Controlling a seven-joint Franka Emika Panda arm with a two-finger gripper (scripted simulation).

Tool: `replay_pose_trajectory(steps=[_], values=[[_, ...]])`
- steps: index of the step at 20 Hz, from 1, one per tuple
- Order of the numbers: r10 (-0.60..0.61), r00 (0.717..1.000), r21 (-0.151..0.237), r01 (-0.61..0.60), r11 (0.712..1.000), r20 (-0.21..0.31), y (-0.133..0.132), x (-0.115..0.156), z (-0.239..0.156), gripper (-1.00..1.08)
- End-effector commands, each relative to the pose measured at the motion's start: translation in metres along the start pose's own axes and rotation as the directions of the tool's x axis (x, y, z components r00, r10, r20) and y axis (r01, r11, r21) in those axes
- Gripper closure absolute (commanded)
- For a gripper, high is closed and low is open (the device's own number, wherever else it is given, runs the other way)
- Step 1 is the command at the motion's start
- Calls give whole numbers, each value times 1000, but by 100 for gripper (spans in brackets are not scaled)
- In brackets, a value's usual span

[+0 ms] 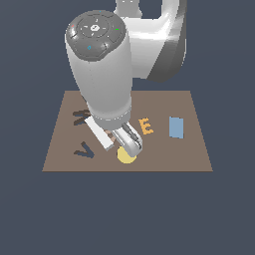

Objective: Insert a designated object into the corresponding slot on a board.

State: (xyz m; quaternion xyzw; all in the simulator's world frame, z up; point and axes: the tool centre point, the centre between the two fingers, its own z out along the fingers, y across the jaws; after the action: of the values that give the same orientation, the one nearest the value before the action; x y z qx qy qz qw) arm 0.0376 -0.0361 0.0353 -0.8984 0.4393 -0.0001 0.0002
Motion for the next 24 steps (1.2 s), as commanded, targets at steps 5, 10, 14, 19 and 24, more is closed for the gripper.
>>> replay_pose_trajectory(steps=[5, 10, 14, 19, 24], values=[[269, 963, 1, -269, 963, 0, -10, 23, -1, 108], [471, 882, 1, -471, 882, 0, -13, 44, -2, 108], [615, 789, 1, -615, 789, 0, -12, 60, -3, 108], [748, 663, 1, -748, 663, 0, -7, 77, -4, 108], [836, 548, 1, -836, 548, 0, -1, 90, -4, 108]])
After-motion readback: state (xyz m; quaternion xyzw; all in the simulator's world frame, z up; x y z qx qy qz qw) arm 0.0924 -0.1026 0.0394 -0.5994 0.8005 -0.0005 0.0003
